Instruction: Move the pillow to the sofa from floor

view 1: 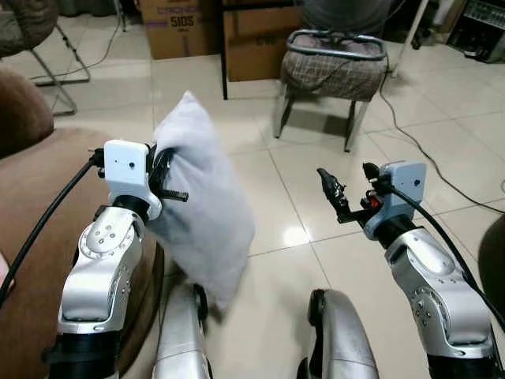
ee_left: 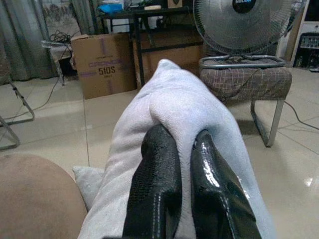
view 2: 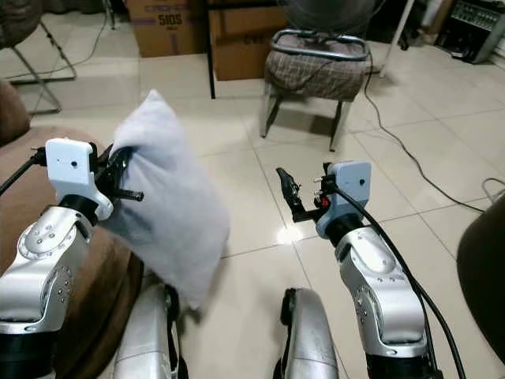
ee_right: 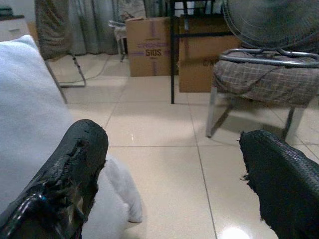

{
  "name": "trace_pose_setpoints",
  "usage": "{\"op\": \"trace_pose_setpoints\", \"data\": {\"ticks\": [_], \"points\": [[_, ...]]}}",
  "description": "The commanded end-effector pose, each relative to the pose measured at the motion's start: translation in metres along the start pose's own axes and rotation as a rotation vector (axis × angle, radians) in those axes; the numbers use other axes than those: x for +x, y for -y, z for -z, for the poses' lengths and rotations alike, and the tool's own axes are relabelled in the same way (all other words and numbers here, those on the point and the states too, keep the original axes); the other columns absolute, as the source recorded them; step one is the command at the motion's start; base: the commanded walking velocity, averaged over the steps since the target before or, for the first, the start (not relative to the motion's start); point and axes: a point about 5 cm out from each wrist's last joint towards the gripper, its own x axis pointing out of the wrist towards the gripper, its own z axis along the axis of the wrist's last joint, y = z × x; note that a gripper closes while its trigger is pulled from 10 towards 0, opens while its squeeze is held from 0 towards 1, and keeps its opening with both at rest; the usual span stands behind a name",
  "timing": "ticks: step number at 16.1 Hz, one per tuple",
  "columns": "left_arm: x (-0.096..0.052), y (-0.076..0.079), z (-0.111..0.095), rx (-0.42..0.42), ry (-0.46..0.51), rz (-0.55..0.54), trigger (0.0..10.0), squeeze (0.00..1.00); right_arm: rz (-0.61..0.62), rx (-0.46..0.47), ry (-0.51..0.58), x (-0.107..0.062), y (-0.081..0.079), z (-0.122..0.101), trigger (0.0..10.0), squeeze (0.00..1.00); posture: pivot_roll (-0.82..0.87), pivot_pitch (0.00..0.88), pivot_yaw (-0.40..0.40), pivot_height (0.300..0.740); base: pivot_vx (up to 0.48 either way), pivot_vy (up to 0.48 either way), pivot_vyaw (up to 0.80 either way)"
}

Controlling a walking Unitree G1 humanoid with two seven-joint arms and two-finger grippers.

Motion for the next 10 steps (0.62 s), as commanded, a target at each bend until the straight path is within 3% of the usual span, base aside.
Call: {"op": "trace_pose_setpoints", "data": {"ticks": [1,10], "points": [[0.0,-0.004,-0.01,0.023,0.044,-0.026,10.0,0.0,0.026,-0.027,0.003,0.001,0.005,-0.006,10.0,0.0,0.02,0.0,0.012,0.601,0.0,0.0,0.0],[-0.011,0.0,0.007,0.073,-0.015,-0.044,10.0,0.0,0.084,-0.034,-0.033,0.003,0.013,-0.001,10.0,0.0,0.02,0.0,-0.002,0.666,0.0,0.0,0.0]]}}
